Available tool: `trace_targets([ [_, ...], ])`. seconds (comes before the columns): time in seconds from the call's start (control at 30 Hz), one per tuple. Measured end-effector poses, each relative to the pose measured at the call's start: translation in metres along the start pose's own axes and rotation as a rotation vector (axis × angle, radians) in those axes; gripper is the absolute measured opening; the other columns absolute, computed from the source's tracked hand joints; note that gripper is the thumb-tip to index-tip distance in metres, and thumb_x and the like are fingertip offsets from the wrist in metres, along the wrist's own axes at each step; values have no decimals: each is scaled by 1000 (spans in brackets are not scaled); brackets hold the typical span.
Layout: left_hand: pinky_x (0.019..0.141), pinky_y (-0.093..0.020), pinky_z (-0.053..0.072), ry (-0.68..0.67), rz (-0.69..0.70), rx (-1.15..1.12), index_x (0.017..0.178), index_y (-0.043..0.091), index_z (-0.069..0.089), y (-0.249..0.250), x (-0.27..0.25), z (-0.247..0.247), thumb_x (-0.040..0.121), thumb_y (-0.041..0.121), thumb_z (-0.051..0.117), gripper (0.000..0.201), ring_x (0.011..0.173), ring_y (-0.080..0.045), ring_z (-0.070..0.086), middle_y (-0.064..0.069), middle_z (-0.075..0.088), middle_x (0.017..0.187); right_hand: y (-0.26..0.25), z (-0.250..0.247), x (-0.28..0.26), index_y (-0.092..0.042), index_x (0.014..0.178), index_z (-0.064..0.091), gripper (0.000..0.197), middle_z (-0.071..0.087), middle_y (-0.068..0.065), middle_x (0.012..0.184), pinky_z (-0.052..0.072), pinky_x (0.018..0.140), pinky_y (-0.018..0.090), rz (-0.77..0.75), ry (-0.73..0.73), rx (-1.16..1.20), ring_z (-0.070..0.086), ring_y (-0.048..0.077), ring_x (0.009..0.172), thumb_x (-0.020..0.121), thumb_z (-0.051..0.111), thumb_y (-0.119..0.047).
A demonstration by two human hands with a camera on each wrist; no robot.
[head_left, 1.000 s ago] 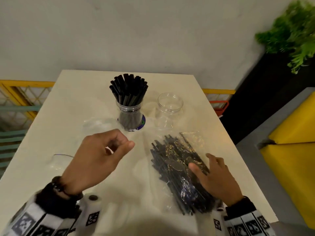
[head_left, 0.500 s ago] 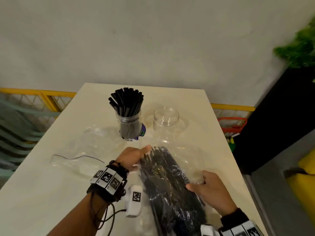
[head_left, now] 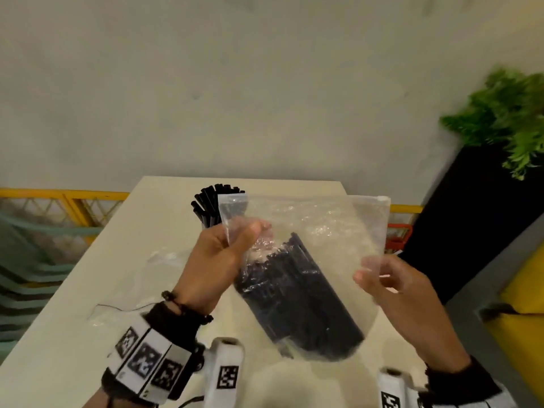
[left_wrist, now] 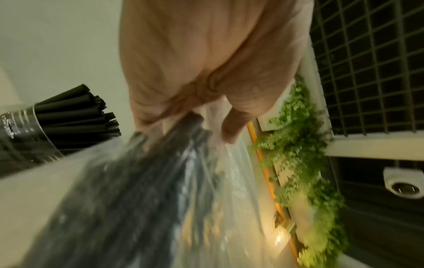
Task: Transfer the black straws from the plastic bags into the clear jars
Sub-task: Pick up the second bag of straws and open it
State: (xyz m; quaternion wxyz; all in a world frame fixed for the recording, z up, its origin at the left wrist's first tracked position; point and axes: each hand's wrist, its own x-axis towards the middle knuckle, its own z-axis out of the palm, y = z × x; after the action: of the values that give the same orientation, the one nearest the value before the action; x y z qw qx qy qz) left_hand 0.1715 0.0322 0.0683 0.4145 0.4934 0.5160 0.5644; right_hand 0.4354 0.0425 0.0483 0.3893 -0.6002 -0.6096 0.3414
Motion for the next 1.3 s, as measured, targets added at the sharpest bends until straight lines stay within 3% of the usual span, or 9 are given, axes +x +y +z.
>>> trace_targets([
  [0.17, 101, -46, 56, 85, 36, 12, 110, 35, 77, -19, -35, 31, 100, 24, 62, 21, 110, -8, 72, 8, 79, 113, -10, 23, -35, -38, 115, 56, 56, 65, -14, 101, 52, 65, 18, -18, 19, -66, 66, 7, 88, 67, 71, -62],
  [0.3, 97, -34, 56, -492, 0, -134, 138, 24, 60, -16, -59, 65, 97, 15, 66, 43, 115, -17, 68, 0, 70, 125, -30, 36, -55, -54, 122, 45, 93, 61, -38, 111, 55, 75, 14, -59, -190, 208, 63, -10, 102, 39, 80, -76],
  [0.43, 112, -21, 39, -845, 7, -44, 152, 27, 40, -17, -53, 57, 98, -14, 44, 68, 137, -6, 51, 21, 59, 143, -21, 26, -47, -43, 96, 70, 37, 74, -21, 90, 59, 72, 20, -100, 115, 364, 71, -2, 86, 64, 77, -61],
  [0.57, 92, -27, 57, -457, 55, -73, 125, 28, 62, -19, -24, 47, 94, 10, 69, 37, 118, -19, 67, 8, 72, 123, -18, 1, -48, -16, 99, 76, 21, 78, 1, 94, 63, 78, 44, -157, 108, 289, 76, 21, 88, 92, 57, -20],
  [0.67, 94, -25, 52, -41, 139, -9, 136, 33, 47, -22, 4, 41, 68, 50, 87, 81, 118, -4, 59, 17, 58, 129, -25, -18, -50, -13, 97, 78, 23, 79, 5, 95, 63, 73, 32, -182, 55, 307, 77, 25, 87, 91, 56, -15],
  [0.77, 101, -24, 48, -253, 38, -114, 134, 27, 57, -18, 20, 36, 64, 54, 81, 79, 120, -2, 62, 24, 66, 125, -20, -31, -49, -15, 97, 79, 23, 78, 11, 98, 62, 77, 35, -175, 44, 347, 76, 27, 92, 90, 58, -14],
  [0.93, 72, -28, 58, -273, 67, -269, 69, 24, 77, -12, 24, 31, 71, 32, 78, 8, 75, -11, 72, -1, 77, 83, -14, -44, -43, -7, 98, 77, 24, 76, 15, 92, 61, 70, 31, -136, 97, 474, 74, 27, 86, 89, 57, -18],
  [1.2, 75, -41, 65, -341, 9, -347, 82, 15, 81, -4, 16, 20, 81, 26, 65, 19, 76, -18, 72, -8, 79, 100, 3, -50, -37, -13, 95, 74, 23, 74, 12, 92, 63, 75, 33, -114, 291, 485, 70, 30, 91, 90, 57, -28],
  [1.3, 71, -41, 64, -253, 52, -350, 87, 9, 79, -2, 9, 23, 78, 20, 71, 16, 76, -23, 74, -15, 73, 83, -5, -55, -32, -23, 93, 71, 12, 73, 12, 96, 57, 78, 14, -259, 565, 182, 69, 23, 93, 95, 59, -23],
])
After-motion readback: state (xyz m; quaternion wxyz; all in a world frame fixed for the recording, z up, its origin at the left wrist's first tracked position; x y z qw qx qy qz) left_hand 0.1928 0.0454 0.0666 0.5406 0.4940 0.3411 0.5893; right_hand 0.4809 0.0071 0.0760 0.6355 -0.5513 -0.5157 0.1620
